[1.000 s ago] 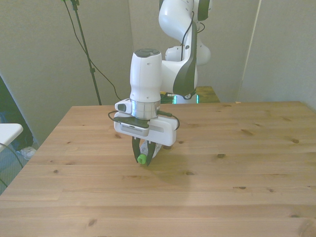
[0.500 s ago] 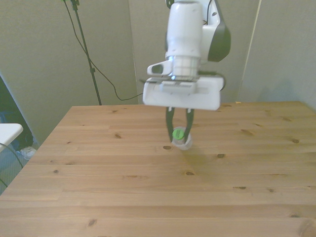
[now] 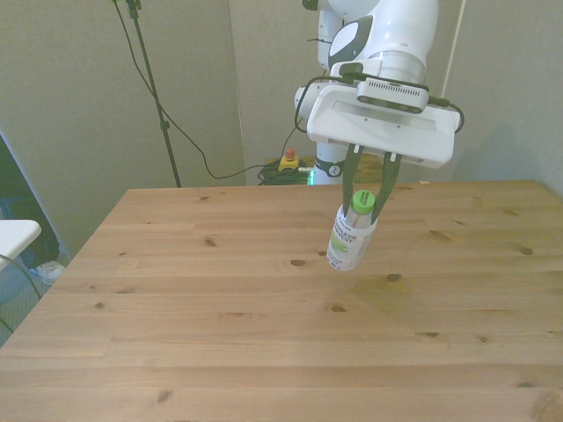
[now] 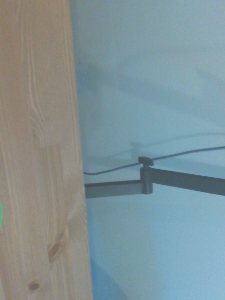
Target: Stand the water bottle
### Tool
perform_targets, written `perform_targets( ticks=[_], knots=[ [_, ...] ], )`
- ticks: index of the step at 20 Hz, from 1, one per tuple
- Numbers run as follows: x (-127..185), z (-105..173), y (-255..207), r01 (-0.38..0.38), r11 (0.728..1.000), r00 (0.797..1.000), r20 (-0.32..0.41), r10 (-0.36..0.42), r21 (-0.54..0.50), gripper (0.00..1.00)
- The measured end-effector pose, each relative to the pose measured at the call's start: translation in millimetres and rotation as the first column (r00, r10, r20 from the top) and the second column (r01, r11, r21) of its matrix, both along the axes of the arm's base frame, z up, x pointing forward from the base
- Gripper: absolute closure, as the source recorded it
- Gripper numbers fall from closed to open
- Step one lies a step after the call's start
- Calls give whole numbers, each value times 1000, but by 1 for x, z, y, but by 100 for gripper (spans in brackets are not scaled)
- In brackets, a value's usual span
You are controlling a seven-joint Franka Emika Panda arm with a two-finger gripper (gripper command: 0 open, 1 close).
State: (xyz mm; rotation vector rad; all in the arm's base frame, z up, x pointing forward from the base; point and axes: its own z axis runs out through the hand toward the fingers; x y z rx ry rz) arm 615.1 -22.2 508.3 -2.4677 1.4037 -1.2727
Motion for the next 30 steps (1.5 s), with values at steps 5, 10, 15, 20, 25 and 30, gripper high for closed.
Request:
perform_targets(
  ticks=[5,10,15,20,25,30],
  knots=[
    [17,-1,15,61,998,990,132,-58,-18,100],
    [49,-37,35,104,994,969,230,-91,-45,100],
    [61,-82,53,109,993,950,301,-88,-53,100],
    [57,-86,50,115,992,939,331,-95,-44,0],
    [48,-86,47,119,992,941,323,-101,-37,0],
    [42,-85,44,124,992,942,318,-108,-32,0]
  ],
)
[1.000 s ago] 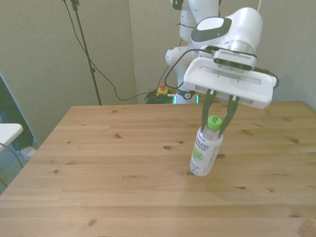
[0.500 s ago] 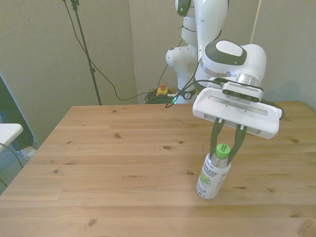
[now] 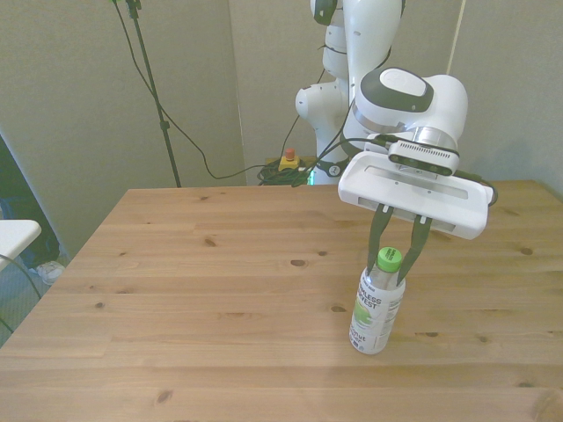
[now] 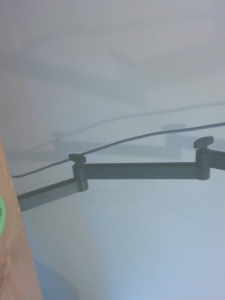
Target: Stand the water bottle
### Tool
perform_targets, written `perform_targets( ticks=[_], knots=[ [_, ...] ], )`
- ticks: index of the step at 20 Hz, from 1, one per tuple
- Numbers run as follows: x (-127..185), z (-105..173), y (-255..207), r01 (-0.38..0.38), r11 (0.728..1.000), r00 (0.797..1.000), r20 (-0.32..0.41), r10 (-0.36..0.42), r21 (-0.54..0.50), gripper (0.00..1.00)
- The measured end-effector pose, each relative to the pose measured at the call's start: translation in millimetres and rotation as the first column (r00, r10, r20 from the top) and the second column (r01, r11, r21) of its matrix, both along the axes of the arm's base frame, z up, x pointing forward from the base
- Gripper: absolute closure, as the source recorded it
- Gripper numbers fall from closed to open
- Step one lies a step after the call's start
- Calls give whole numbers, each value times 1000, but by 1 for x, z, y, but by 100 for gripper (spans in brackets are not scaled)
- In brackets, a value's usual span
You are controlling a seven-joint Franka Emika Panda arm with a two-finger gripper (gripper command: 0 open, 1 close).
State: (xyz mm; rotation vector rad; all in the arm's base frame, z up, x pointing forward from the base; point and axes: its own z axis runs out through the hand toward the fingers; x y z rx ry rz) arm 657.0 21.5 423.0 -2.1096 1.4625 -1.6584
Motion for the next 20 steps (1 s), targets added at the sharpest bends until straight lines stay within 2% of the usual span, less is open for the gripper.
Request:
perform_targets(
  ticks=[10,15,20],
  knots=[
    [-9,-9,-11,24,1000,999,-24,-23,15,0],
    [-12,21,-1,22,998,1000,-3,-21,56,0],
    [-31,60,0,14,998,996,-88,-8,68,0]
  ],
)
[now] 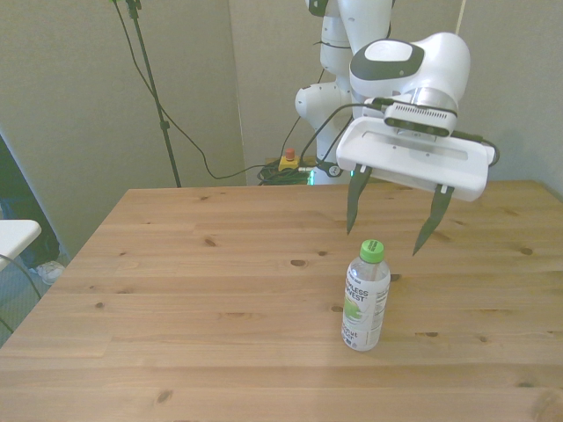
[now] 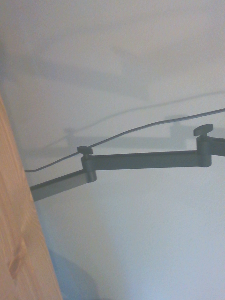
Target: Stand the water bottle
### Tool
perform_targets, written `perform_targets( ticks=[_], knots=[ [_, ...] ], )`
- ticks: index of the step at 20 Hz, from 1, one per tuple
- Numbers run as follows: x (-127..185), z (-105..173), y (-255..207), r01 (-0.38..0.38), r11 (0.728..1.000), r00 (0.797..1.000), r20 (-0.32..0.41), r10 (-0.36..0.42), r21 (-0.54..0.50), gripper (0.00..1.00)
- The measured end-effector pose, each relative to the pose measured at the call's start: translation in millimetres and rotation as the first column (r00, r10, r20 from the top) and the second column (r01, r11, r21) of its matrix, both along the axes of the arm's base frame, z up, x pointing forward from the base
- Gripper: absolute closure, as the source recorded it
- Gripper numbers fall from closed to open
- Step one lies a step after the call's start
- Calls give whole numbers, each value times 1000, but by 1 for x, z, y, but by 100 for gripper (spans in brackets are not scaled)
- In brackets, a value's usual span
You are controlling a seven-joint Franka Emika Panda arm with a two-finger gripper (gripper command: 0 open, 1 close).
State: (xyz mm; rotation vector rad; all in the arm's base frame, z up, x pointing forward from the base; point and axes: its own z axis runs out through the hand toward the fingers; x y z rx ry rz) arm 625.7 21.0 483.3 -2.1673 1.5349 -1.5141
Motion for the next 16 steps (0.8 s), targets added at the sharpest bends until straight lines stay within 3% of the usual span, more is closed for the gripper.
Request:
perform_targets(
  ticks=[5,9,12,16],
  knots=[
    [-63,14,3,-62,996,986,-150,71,63,0],
    [-102,4,2,-84,990,944,-309,115,113,0],
    [-119,5,-9,-82,985,884,-445,141,149,0],
    [-133,10,-42,-67,977,762,-622,180,200,0]
  ],
)
